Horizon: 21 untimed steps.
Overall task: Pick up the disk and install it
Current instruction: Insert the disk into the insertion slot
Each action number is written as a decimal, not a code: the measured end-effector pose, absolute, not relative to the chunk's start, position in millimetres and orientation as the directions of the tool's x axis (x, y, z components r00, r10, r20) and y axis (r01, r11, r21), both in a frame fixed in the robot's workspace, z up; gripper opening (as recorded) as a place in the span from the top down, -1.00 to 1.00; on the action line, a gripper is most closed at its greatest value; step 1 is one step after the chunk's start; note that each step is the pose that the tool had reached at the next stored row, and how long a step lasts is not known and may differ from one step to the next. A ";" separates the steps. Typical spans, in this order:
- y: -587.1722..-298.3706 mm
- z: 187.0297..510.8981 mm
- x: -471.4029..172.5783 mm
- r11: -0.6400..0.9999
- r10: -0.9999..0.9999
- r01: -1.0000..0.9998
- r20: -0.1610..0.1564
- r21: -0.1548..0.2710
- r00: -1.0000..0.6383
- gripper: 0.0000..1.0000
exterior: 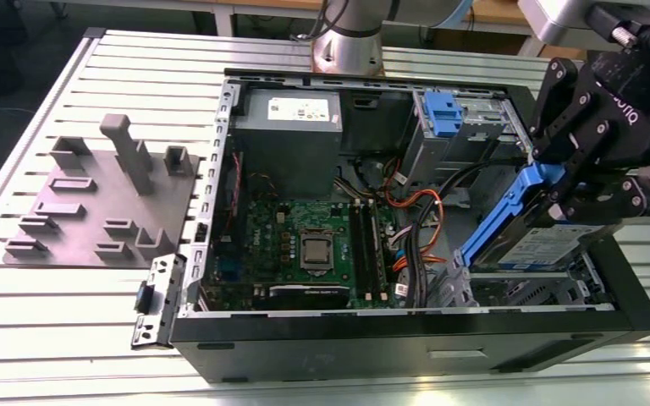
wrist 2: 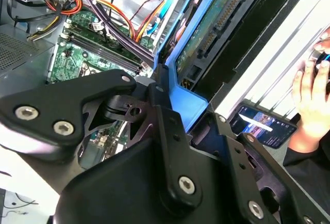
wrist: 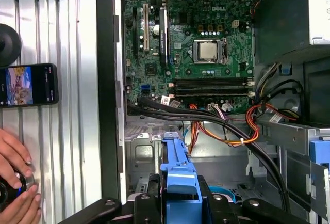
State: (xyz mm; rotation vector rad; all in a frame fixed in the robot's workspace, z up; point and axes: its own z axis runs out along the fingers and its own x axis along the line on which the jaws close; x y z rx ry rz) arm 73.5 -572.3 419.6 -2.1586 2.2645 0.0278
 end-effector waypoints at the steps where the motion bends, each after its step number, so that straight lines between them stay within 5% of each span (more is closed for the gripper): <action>1: -572.3 419.6 73.5 0.048 -0.999 -0.999 -0.022 0.004 -0.048 0.27; 4: -572.3 419.4 73.5 0.048 -0.999 -0.999 -0.022 0.004 -0.048 0.25; 7: -572.4 416.3 73.5 0.048 -0.999 -0.999 -0.022 0.004 -0.048 0.00; 13: -572.3 405.6 73.7 0.048 -0.999 -0.999 -0.022 0.004 -0.048 0.04; 21: -572.3 391.1 75.0 0.044 -0.999 -0.999 -0.022 0.004 -0.044 0.74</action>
